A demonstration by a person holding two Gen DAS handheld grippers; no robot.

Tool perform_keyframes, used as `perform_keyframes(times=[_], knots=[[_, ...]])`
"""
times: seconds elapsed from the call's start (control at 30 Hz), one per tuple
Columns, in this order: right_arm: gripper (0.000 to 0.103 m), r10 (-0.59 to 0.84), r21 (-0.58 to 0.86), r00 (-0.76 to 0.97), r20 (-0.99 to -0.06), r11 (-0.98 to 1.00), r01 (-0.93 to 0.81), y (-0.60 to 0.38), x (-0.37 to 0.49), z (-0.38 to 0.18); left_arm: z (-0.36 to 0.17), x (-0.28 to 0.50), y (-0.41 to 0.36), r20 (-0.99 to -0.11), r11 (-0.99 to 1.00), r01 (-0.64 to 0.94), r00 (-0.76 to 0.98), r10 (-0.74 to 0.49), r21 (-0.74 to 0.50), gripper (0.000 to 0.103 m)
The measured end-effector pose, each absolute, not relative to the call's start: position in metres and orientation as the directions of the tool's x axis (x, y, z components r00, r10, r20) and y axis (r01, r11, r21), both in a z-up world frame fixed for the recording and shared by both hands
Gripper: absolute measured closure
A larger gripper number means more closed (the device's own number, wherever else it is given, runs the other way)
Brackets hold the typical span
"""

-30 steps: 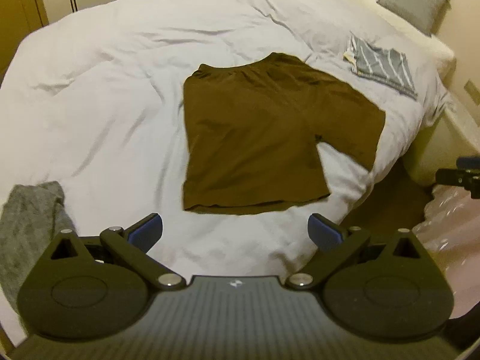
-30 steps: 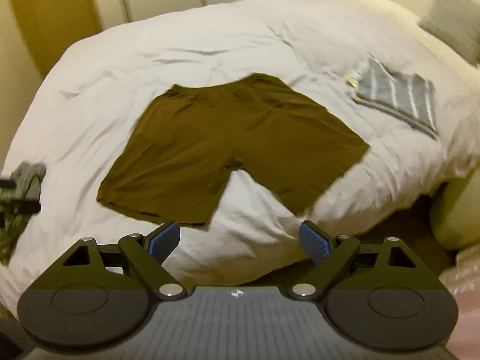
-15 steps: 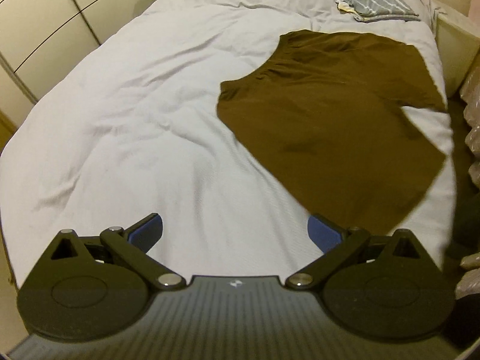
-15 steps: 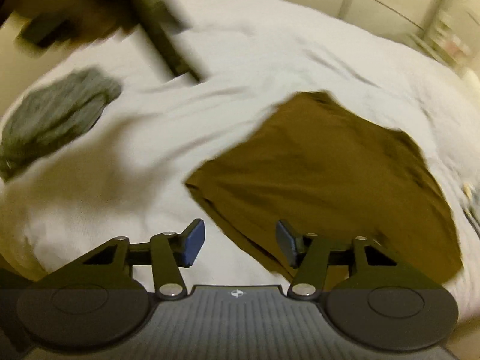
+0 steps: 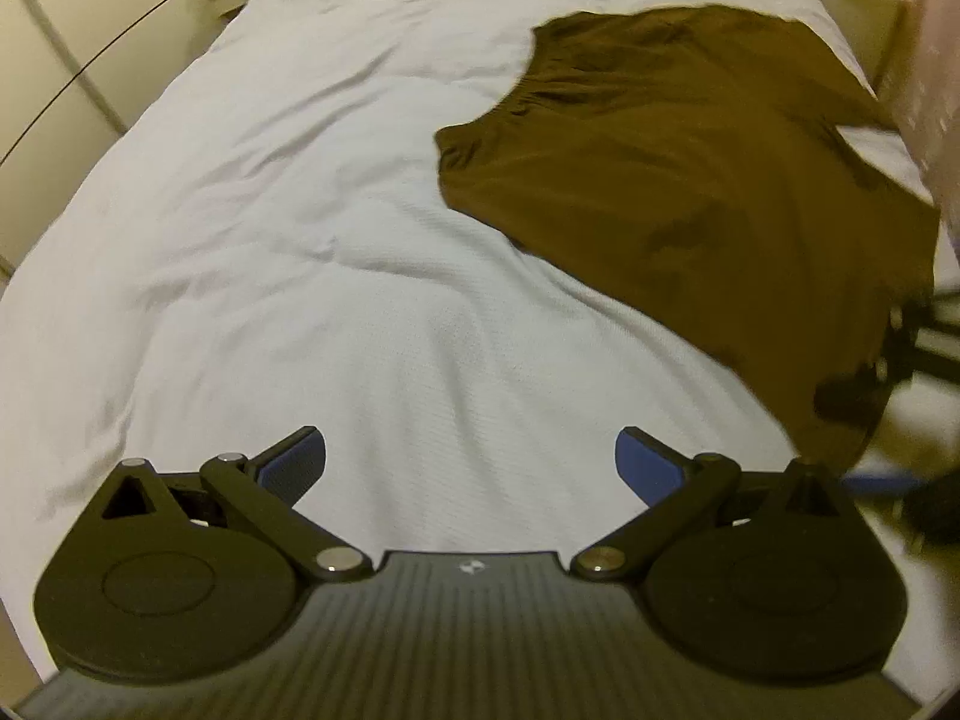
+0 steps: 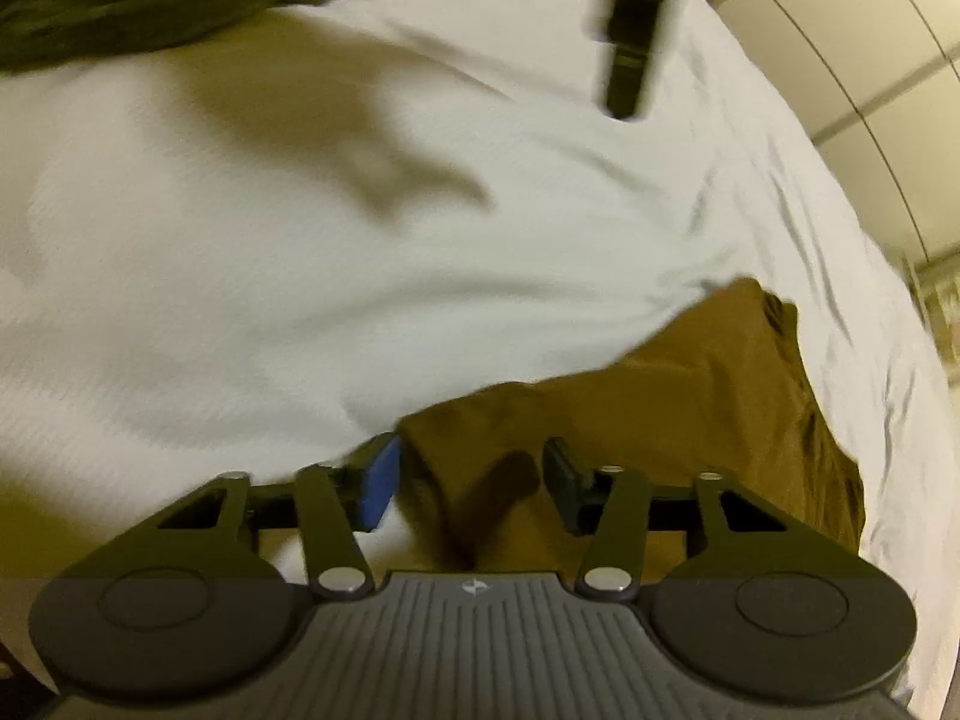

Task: Fold clothes
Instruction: 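Grasp the brown shorts hem with the right gripper while the left gripper grasps the waistband, then fold the shorts in half lengthwise with both grippers, then open both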

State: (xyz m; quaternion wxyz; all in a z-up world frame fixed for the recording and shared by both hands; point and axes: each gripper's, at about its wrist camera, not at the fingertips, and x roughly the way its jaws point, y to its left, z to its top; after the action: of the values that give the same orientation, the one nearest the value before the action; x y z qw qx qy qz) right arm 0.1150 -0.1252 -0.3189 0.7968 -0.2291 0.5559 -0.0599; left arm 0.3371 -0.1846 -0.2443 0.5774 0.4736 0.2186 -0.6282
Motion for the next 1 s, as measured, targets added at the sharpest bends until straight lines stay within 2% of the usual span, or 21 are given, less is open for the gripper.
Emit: perform_keyframes(times=[0.03, 0.07, 0.2, 0.33, 0.57, 0.63, 0.73, 0.77, 0.8, 0.87, 1.0], knots=[[0.092, -0.346, -0.411, 0.354, -0.869, 0.903, -0.125, -0.132, 0.119, -0.316, -0.248, 0.337, -0.187, -0.847, -0.268, 0.920, 0.114, -0.519, 0.288, 0.002], [0.097, -0.340, -0.392, 0.354, -0.871, 0.916, -0.085, -0.141, 0.120, -0.310, -0.252, 0.336, -0.191, -0.846, -0.298, 0.906, 0.110, -0.521, 0.301, 0.003], [0.098, -0.305, -0.316, 0.433, -0.848, 0.948, 0.048, -0.164, 0.113, -0.272, -0.268, 0.332, -0.212, -0.824, -0.440, 0.816, 0.076, -0.561, 0.375, 0.009], [0.098, -0.290, -0.225, 0.479, -0.828, 0.956, 0.189, -0.187, 0.099, -0.236, -0.293, 0.325, -0.245, -0.782, -0.576, 0.654, 0.039, -0.622, 0.491, 0.013], [0.098, -0.313, -0.101, 0.529, -0.789, 0.915, 0.391, -0.220, 0.071, -0.183, -0.330, 0.313, -0.309, -0.737, -0.694, 0.369, -0.035, -0.675, 0.618, 0.016], [0.098, -0.309, -0.085, 0.528, -0.791, 0.911, 0.404, -0.223, 0.067, -0.179, -0.340, 0.310, -0.327, -0.726, -0.710, 0.279, -0.060, -0.685, 0.647, 0.024], [0.098, -0.302, -0.063, 0.529, -0.793, 0.904, 0.423, -0.227, 0.062, -0.172, -0.351, 0.307, -0.346, -0.721, -0.721, 0.171, -0.075, -0.689, 0.671, 0.053], [0.098, -0.299, -0.054, 0.530, -0.794, 0.902, 0.429, -0.228, 0.060, -0.170, -0.353, 0.308, -0.351, -0.723, -0.724, 0.151, -0.069, -0.687, 0.673, 0.069], [0.098, -0.295, -0.041, 0.534, -0.792, 0.899, 0.435, -0.229, 0.058, -0.168, -0.352, 0.308, -0.355, -0.724, -0.725, 0.136, -0.062, -0.687, 0.675, 0.080], [0.098, -0.291, -0.017, 0.541, -0.789, 0.891, 0.454, -0.235, 0.055, -0.164, -0.348, 0.309, -0.362, -0.735, -0.734, 0.125, -0.052, -0.676, 0.667, 0.095], [0.098, -0.310, 0.015, 0.539, -0.783, 0.857, 0.516, -0.256, 0.035, -0.148, -0.325, 0.303, -0.372, -0.748, -0.743, 0.172, -0.050, -0.662, 0.647, 0.099]])
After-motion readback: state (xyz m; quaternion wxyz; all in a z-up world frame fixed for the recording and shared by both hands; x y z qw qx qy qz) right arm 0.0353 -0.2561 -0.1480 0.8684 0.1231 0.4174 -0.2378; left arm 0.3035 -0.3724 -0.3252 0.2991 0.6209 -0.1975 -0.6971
